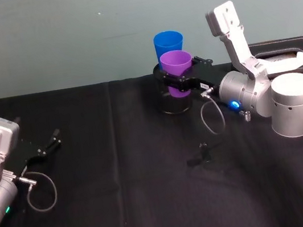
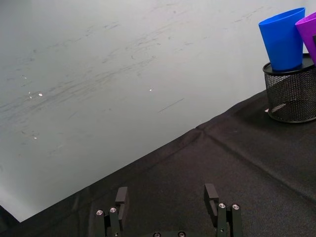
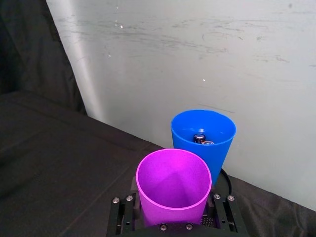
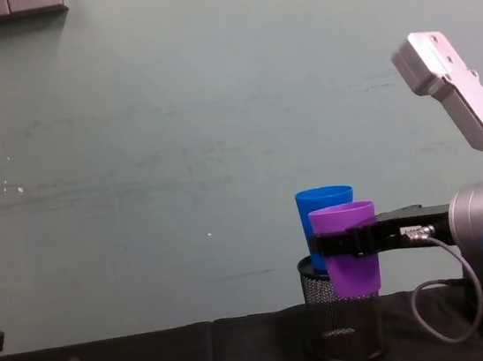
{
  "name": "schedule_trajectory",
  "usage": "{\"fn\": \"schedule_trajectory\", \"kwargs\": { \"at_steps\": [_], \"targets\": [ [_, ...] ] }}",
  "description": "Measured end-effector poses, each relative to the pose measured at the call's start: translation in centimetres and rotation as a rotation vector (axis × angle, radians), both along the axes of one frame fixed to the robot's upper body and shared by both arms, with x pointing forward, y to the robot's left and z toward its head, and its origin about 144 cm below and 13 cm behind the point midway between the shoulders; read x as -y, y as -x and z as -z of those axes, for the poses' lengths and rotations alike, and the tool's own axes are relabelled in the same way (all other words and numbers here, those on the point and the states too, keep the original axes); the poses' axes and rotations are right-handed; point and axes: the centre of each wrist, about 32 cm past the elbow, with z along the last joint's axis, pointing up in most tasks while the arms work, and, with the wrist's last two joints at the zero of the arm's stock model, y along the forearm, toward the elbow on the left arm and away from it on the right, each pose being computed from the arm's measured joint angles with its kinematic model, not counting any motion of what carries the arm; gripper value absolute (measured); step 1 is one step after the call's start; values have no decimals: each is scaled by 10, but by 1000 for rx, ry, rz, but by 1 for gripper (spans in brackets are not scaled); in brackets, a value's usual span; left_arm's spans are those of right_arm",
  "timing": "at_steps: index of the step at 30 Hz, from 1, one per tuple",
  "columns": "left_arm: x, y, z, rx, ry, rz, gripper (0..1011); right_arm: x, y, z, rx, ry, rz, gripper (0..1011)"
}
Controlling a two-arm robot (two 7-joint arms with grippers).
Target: Pick up one cup with a gripper and tap it against the other cup.
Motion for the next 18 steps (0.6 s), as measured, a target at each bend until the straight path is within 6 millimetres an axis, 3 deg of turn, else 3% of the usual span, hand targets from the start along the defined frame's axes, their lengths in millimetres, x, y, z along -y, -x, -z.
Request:
{"fn": "schedule_trajectory", "kwargs": {
  "at_steps": [18],
  "targets": [
    [0, 0, 0, 0, 0, 0, 1000, 0, 0, 0, 0, 0, 0, 720]
  ]
}}
